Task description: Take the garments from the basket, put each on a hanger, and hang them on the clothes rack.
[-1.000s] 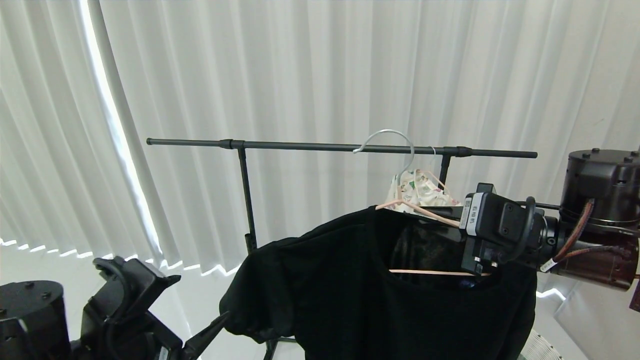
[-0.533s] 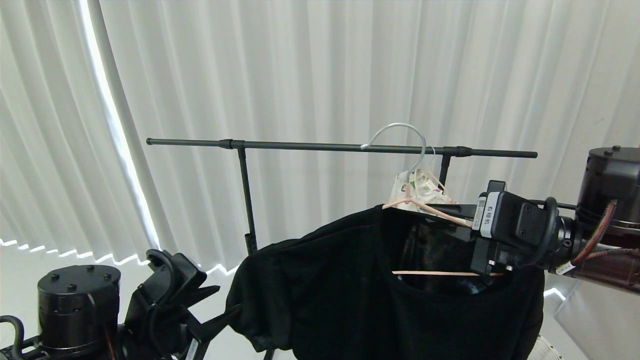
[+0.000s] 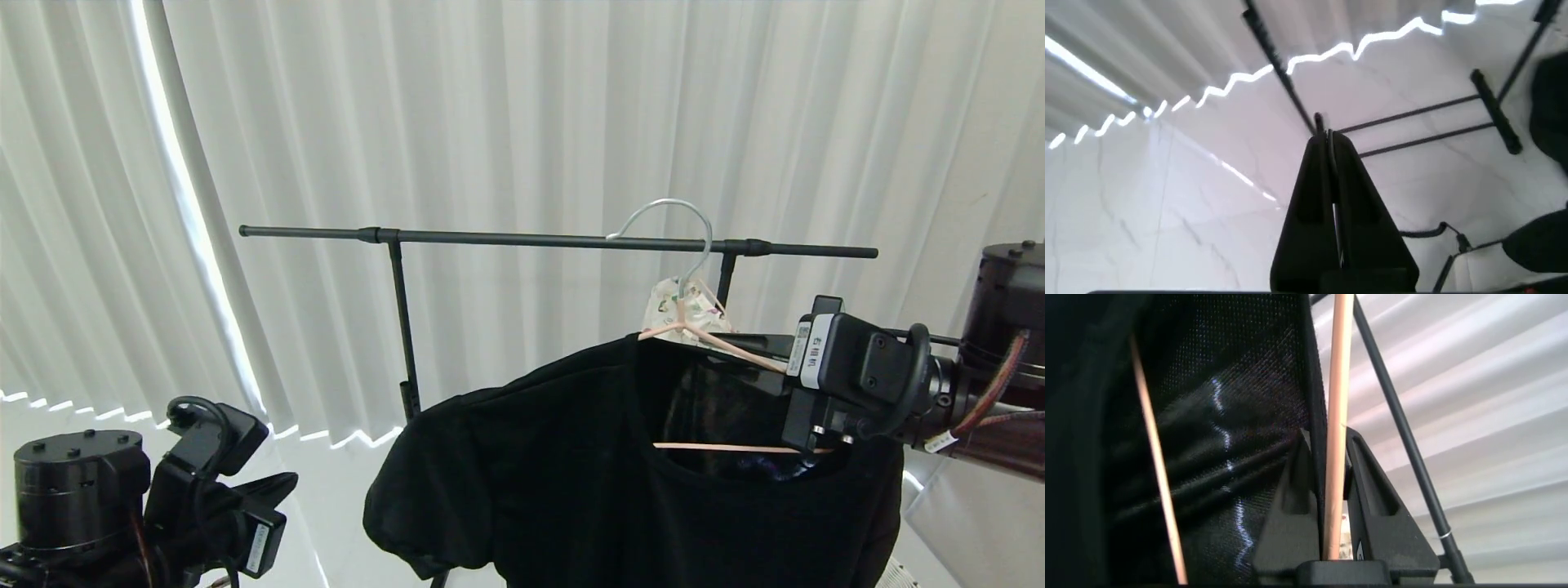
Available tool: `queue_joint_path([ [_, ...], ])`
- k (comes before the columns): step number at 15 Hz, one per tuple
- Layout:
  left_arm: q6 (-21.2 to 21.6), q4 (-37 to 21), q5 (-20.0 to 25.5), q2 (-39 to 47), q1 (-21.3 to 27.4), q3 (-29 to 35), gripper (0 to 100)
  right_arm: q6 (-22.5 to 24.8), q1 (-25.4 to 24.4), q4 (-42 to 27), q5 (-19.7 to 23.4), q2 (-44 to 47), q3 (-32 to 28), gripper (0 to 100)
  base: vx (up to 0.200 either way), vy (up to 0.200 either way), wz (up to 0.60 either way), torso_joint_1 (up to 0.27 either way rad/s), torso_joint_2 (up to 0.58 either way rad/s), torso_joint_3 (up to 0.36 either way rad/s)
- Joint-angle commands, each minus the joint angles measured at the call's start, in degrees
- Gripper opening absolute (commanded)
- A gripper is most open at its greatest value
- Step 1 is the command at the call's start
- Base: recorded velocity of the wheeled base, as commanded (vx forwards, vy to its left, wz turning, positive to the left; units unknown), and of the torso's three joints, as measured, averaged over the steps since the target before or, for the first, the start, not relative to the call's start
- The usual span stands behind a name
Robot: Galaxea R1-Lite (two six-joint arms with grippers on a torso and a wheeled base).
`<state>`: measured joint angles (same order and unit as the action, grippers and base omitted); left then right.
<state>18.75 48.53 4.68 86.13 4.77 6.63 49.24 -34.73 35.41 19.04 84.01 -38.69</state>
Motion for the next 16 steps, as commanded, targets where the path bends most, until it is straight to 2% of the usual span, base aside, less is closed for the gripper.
queue_joint_path([
  [1, -0.64, 0.07, 2.88, -4.92, 4.11, -1.62, 0, 0.07, 0.01, 0.01, 0.03, -0.33, 0.11, 0, 0.0, 0.0, 0.0, 0.0, 0.0, 0.0],
  [3, 0.24, 0.07, 8.24, -7.73, 6.84, -4.17, 0, 0.07, 0.1, 0.01, -0.06, -0.25, 0.11, 0, 0.0, 0.0, 0.0, 0.0, 0.0, 0.0],
  [5, 3.14, 0.07, 10.35, -10.1, 9.03, -6.1, 0, 0.07, 0.1, 0.01, -0.15, -0.25, 0.11, 0, 0.0, 0.0, 0.0, 0.0, 0.0, 0.0],
  [6, 3.14, 0.07, 11.23, -10.45, 9.47, -5.93, 100, 0.07, 0.1, 0.01, -0.15, -0.16, 0.11, 0, 0.0, 0.0, 0.0, 0.0, 0.0, 0.0],
  [9, 3.75, 0.07, 13.69, -10.54, 9.74, -4.52, 100, 0.07, 0.1, 0.01, -0.06, -0.07, 0.11, 0, 0.0, 0.0, 0.0, 0.0, 0.0, 0.0],
  [12, 4.01, 0.07, 20.81, -10.01, 11.05, -3.64, 100, 0.16, -0.51, 0.01, 0.12, -0.42, 0.11, 0, 0.0, 0.0, 0.0, 0.0, 0.0, 0.0],
  [16, 4.89, 0.07, 20.98, -3.95, 10.35, -0.74, 100, 0.6, -4.38, 0.01, 0.21, -1.48, 0.2, 0, 0.0, 0.0, 0.0, 0.0, 0.0, 0.0],
])
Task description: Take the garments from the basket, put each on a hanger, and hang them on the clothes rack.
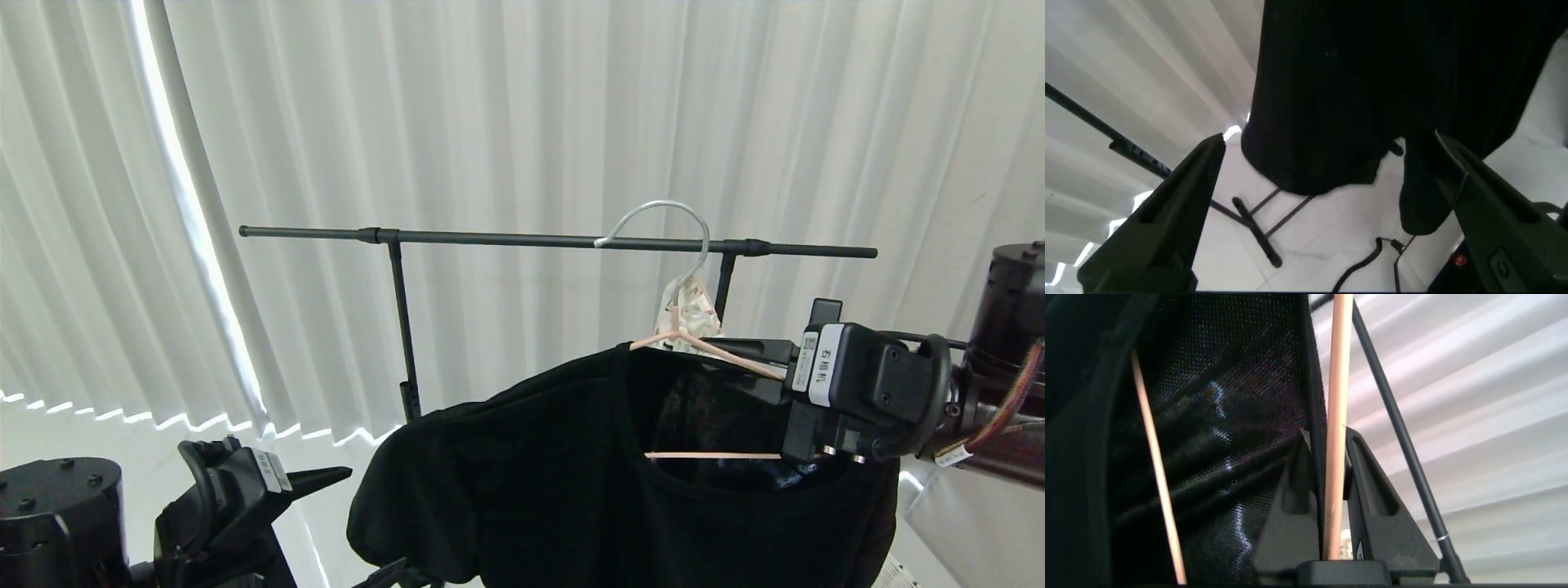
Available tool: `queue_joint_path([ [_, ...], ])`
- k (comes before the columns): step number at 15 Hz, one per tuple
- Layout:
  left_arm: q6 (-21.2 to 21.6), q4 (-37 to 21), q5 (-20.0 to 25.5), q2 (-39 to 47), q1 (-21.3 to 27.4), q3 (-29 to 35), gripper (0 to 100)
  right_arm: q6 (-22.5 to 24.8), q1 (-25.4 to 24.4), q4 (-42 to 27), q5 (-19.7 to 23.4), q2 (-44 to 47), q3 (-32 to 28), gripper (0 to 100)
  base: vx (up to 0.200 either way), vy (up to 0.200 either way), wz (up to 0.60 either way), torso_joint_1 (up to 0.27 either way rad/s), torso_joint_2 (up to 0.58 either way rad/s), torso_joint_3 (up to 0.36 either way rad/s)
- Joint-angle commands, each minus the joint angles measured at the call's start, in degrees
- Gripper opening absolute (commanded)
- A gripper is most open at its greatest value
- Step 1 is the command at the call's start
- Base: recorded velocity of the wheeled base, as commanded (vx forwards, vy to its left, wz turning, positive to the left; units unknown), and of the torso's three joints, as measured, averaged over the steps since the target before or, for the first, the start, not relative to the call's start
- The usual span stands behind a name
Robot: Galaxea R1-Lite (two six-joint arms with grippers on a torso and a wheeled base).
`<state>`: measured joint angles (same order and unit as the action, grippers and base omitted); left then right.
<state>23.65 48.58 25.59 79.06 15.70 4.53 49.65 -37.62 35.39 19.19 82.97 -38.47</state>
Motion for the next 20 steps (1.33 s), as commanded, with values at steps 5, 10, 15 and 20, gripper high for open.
queue_joint_path([
  [5, 0.17, 0.02, -0.01, 4.62, -1.02, 2.06, 0, 0.62, -1.84, 0.03, -0.12, -0.7, 0.15, 0, 0.0, 0.0, 0.0, 0.0, 0.0, 0.0],
  [10, 0.26, 0.02, -1.24, 5.58, -10.16, 1.44, 0, 0.36, 2.9, 0.03, -0.12, -0.97, 0.15, 0, 0.0, 0.0, 0.0, 0.0, 0.0, 0.0],
  [15, 0.26, 0.02, -1.68, 4.88, -18.69, 1.0, 0, 0.27, 4.92, 0.03, -0.12, -1.41, 0.07, 0, 0.0, 0.0, 0.0, 0.0, 0.0, 0.0],
  [20, 0.34, 0.02, -1.77, 0.4, -15.35, 1.09, 100, 0.36, 4.92, 0.03, -0.29, -1.58, -0.2, 0, 0.0, 0.0, 0.0, 0.0, 0.0, 0.0],
])
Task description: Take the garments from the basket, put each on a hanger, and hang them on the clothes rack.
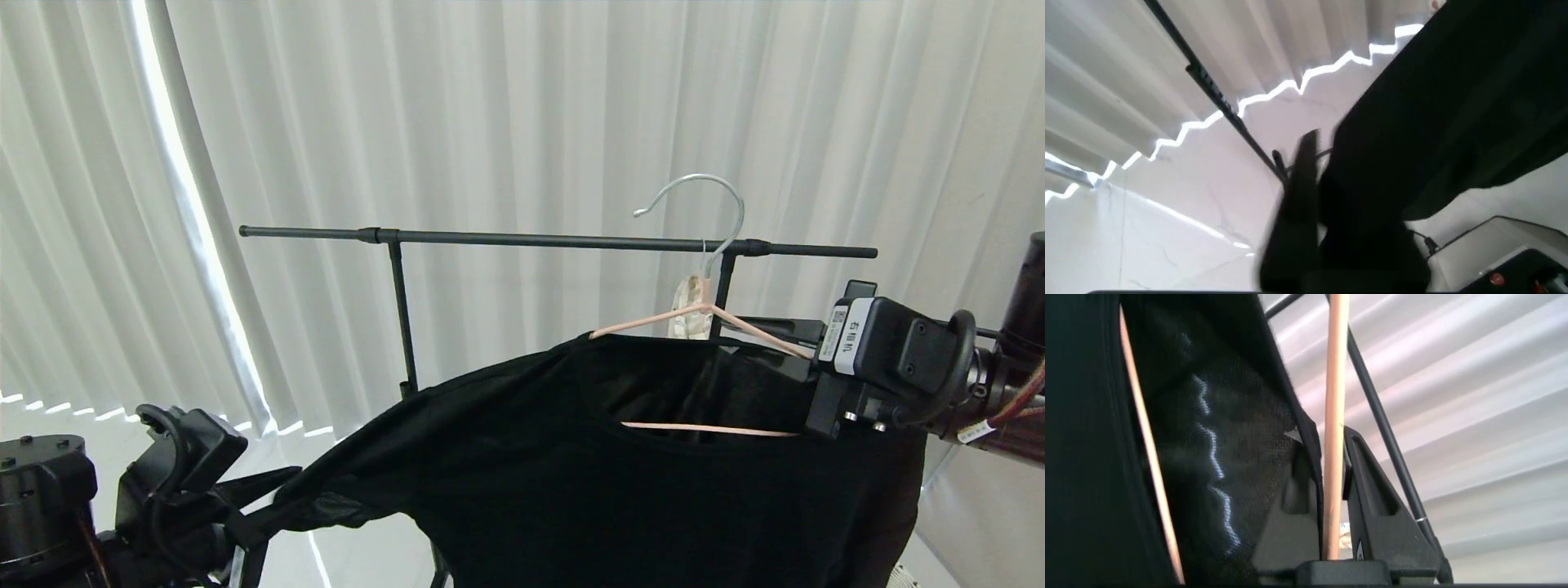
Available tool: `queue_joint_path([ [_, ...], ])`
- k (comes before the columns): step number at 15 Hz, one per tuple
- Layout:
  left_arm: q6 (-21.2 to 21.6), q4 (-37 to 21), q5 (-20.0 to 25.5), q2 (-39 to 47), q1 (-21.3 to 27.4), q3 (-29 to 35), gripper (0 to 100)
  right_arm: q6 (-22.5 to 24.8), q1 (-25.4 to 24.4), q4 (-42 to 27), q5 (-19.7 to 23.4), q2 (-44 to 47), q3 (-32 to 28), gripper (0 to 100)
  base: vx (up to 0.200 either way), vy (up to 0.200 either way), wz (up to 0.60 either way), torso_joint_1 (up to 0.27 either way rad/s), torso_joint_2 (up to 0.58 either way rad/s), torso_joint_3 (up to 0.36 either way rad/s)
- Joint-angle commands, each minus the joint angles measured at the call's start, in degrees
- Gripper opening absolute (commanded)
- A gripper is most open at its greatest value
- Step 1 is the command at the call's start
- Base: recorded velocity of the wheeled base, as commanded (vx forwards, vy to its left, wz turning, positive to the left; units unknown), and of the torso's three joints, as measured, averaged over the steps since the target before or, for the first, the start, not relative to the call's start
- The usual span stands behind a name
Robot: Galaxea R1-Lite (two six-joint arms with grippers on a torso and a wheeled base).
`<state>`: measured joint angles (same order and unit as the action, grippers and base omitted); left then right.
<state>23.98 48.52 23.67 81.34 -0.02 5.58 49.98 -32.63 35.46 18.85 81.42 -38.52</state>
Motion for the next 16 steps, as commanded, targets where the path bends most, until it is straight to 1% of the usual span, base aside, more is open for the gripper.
queue_joint_path([
  [1, -0.16, 0.08, -0.03, -3.2, 0.38, -0.05, 100, 0.03, -0.06, -0.04, 0.05, -0.03, -0.06, 0, 0.0, 0.0, 0.0, 0.0, 0.0, 0.0],
  [5, -0.6, 0.08, -1.61, -5.22, 0.11, -0.31, 100, -0.15, 0.2, -0.04, -0.04, 0.05, 0.2, 0, 0.0, 0.0, 0.0, 0.0, 0.0, 0.0],
  [8, -2.89, 0.08, -1.61, -9.18, 0.38, 0.13, 100, -0.59, 1.87, -0.04, -0.57, -0.56, 0.64, 0, 0.0, 0.0, 0.0, 0.0, 0.0, 0.0],
  [10, -3.41, 0.08, -1.61, -11.64, 0.38, 0.13, 100, -3.49, 3.45, -0.04, -1.27, -1.7, 1.61, 0, 0.0, 0.0, 0.0, 0.0, 0.0, 0.0],
  [11, -4.47, 0.08, -1.61, -12.61, 0.11, 0.13, 100, -4.72, 4.42, -0.04, -2.59, -2.23, 2.4, 0, 0.0, 0.0, 0.0, 0.0, 0.0, 0.0],
  [13, -11.41, 0.0, -1.61, -15.15, 1.17, 2.24, 100, -6.39, 6.0, -0.04, -3.38, -2.76, 4.33, 0, 0.0, 0.0, 0.0, 0.0, 0.0, 0.0],
  [14, -15.37, -0.18, -1.79, -16.3, 3.19, 4.88, 100, -6.39, 6.18, -0.04, -3.47, -3.02, 5.74, 0, 0.0, 0.0, 0.0, 0.0, 0.0, 0.0],
  [15, -16.95, -0.44, -2.05, -16.74, 3.89, 6.46, 100, -6.3, 6.27, -0.04, -3.64, -3.02, 6.44, 0, 0.0, 0.0, 0.0, 0.0, 0.0, 0.0],
  [16, -17.47, -2.99, -2.49, -17.26, 3.98, 8.74, 100, -6.04, 6.18, -0.13, -5.84, -2.67, 8.2, 0, 0.0, 0.0, 0.0, 0.0, 0.0, 0.0],
])
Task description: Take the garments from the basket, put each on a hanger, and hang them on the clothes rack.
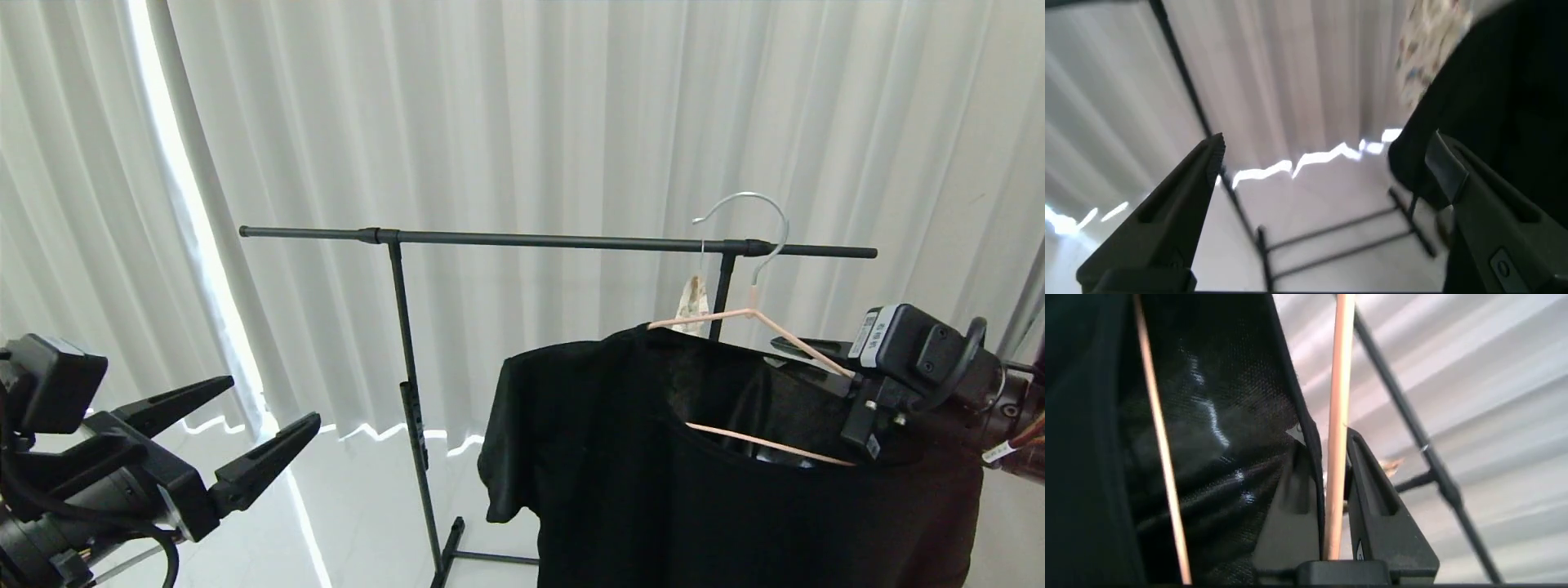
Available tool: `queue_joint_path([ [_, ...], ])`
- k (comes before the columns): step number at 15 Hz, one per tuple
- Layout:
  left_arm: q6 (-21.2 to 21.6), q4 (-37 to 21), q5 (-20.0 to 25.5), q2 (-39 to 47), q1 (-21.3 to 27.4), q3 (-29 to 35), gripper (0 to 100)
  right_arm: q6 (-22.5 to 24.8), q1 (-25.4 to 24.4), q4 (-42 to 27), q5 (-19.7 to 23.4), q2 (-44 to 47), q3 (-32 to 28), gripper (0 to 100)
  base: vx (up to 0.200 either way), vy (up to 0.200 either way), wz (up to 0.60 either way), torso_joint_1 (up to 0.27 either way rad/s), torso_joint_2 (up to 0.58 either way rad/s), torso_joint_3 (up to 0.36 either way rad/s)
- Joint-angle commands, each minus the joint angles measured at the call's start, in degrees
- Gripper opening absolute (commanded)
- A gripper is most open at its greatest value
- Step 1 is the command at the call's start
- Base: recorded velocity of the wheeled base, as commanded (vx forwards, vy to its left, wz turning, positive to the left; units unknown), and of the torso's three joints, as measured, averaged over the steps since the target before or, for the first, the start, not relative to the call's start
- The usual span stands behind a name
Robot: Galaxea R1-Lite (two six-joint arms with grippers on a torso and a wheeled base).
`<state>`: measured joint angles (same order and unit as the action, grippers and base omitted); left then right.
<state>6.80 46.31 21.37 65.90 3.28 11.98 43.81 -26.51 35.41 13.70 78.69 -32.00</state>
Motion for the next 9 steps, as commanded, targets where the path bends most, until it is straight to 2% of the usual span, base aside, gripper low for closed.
queue_joint_path([
  [1, -0.03, -5.44, -0.19, -2.71, 0.68, 3.31, 100, -0.04, -0.03, -0.26, -4.74, 0.67, 3.08, 0, 0.0, 0.0, 0.0, 0.0, 0.0, 0.0],
  [3, 4.54, -14.85, -2.21, -4.64, 0.68, 2.08, 100, -0.83, -0.12, -0.43, -11.24, 3.14, 3.79, 0, 0.0, 0.0, 0.0, 0.0, 0.0, 0.0],
  [4, 7.79, -16.69, -6.08, -5.17, 0.85, 0.06, 100, -1.1, -0.38, -0.35, -13.88, 5.16, 3.52, 0, 0.0, 0.0, 0.0, 0.0, 0.0, 0.0],
  [5, 9.63, -16.69, -8.36, -4.99, 1.2, -1.35, 100, -1.19, -0.56, -0.43, -15.64, 6.56, 3.26, 0, 0.0, 0.0, 0.0, 0.0, 0.0, 0.0],
  [6, 11.57, -16.69, -13.11, -5.08, 1.47, -2.93, 100, -3.56, -1.08, -0.43, -16.25, 9.64, 2.29, 0, 0.0, 0.0, 0.0, 0.0, 0.0, 0.0],
  [9, 11.39, -16.69, -22.34, -5.52, 1.29, -3.11, 100, -12.7, -4.34, -1.58, -22.05, 16.41, -3.51, 0, 0.0, 0.0, 0.0, 0.0, 0.0, 0.0],
])
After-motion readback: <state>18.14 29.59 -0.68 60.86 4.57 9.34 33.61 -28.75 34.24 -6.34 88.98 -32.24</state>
